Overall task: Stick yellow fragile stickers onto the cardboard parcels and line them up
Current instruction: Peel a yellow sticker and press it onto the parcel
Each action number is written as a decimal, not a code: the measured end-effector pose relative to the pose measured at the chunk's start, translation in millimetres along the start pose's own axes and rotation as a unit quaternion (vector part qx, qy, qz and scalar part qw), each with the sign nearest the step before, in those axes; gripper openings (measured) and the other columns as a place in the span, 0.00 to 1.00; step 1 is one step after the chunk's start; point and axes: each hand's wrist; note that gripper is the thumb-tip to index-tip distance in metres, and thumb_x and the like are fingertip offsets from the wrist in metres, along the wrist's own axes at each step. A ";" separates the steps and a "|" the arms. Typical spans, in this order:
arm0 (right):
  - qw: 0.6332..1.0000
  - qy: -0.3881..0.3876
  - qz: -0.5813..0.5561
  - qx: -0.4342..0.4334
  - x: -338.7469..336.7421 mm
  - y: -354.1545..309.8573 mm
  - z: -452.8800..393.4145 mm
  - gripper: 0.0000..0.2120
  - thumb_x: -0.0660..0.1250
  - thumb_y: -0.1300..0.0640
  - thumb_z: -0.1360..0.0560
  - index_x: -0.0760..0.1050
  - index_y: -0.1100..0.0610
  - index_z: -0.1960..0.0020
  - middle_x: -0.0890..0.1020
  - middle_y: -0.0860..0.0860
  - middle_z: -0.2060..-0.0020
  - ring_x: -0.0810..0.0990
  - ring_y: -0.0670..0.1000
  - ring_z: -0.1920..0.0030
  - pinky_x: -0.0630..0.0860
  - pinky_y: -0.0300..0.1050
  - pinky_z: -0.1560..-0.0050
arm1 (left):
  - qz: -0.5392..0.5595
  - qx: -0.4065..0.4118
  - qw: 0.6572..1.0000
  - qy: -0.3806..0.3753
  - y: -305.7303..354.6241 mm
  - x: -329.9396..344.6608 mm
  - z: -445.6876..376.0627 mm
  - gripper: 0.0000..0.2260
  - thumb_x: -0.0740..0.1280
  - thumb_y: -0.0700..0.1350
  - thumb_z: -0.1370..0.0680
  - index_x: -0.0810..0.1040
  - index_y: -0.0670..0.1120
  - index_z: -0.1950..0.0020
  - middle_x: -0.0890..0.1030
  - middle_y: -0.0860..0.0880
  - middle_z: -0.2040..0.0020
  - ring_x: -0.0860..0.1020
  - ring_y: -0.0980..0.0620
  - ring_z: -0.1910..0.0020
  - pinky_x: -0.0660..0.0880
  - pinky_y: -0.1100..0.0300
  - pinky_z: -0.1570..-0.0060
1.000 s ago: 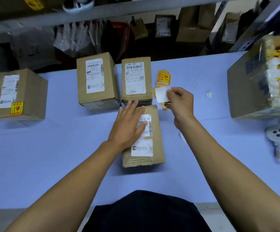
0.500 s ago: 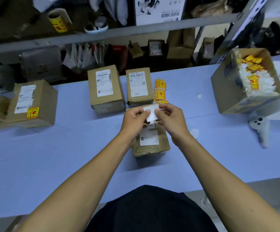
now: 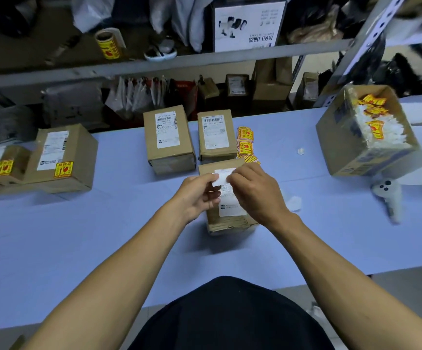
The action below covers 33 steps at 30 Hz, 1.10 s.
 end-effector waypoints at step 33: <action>0.746 -0.167 -0.526 0.374 -27.1 -42.8 -5.9 0.04 0.69 0.64 0.23 0.77 0.57 0.56 0.81 0.54 0.62 0.80 0.47 0.60 0.78 0.44 0.53 | -0.243 0.233 0.940 -0.049 5.8 -50.7 34.4 0.05 0.73 0.42 0.25 0.82 0.48 0.50 0.83 0.51 0.56 0.79 0.59 0.59 0.75 0.62 0.58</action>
Point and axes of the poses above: each hand's wrist, its own z-axis away from the middle knuckle, its own x-axis out of the palm, y = z × x
